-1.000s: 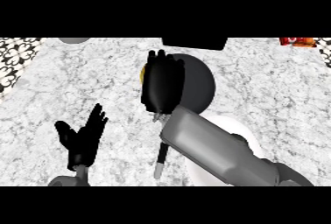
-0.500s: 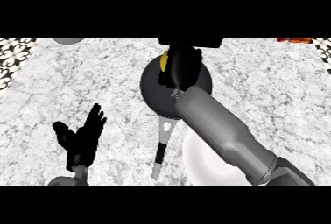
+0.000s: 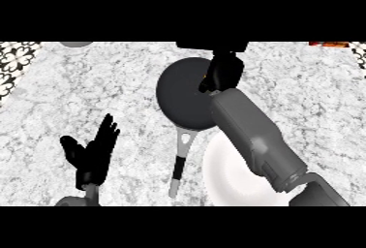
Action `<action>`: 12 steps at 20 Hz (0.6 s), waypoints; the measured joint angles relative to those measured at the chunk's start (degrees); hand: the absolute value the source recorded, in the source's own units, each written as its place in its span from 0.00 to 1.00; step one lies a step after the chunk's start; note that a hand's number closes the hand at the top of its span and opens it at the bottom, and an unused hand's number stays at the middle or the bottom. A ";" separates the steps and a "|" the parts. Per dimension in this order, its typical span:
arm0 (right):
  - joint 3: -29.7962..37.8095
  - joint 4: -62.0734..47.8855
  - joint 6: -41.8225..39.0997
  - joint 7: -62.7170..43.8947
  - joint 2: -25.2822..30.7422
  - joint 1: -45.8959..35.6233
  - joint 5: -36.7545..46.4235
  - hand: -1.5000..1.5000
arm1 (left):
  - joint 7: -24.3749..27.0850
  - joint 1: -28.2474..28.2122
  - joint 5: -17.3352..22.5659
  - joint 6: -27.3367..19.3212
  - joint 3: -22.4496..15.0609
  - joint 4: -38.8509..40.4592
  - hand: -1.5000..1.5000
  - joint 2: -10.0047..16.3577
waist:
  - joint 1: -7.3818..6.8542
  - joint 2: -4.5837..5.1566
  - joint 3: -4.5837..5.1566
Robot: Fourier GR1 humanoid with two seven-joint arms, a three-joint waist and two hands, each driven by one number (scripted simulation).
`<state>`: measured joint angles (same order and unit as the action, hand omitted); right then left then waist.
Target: Pick the lemon from the plate and place it in the pan
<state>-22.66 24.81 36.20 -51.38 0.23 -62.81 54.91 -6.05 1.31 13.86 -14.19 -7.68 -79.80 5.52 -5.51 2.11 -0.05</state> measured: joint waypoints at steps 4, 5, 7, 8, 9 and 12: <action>2.94 -4.36 3.08 6.78 0.84 -0.11 -2.37 0.00 | -0.10 0.10 0.03 0.12 -0.07 -0.17 0.50 -0.15 | -0.22 0.28 -0.05; 3.62 -4.90 4.18 8.39 1.00 -0.17 -2.86 0.00 | 0.09 -0.16 0.00 0.26 -0.06 -0.19 0.50 -0.04 | -0.36 0.34 -0.06; 5.67 -4.67 6.38 12.00 0.86 -0.31 -4.91 0.00 | 0.08 -0.38 -0.06 0.24 -0.26 -0.41 0.50 -0.21 | -0.37 0.34 -0.10; 6.86 -3.92 7.69 14.08 0.76 -0.13 -6.23 0.00 | 0.13 -0.50 -0.02 0.38 -0.22 -0.46 0.50 -0.12 | -0.39 0.40 -0.14; 8.10 -2.92 8.98 16.10 0.58 0.15 -7.78 0.00 | 0.09 -0.38 0.07 0.44 -0.08 -0.46 0.50 -0.04 | -0.45 0.46 -0.18; 11.98 1.12 12.76 22.85 0.21 1.68 -13.26 0.00 | 0.06 -0.58 -0.02 0.47 -0.07 -0.81 0.50 0.15 | -0.37 0.42 -0.30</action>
<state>-10.68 25.93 48.96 -28.53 0.44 -61.12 41.65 -5.98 0.73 13.84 -13.71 -7.75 -80.61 5.66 -5.88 2.53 -0.35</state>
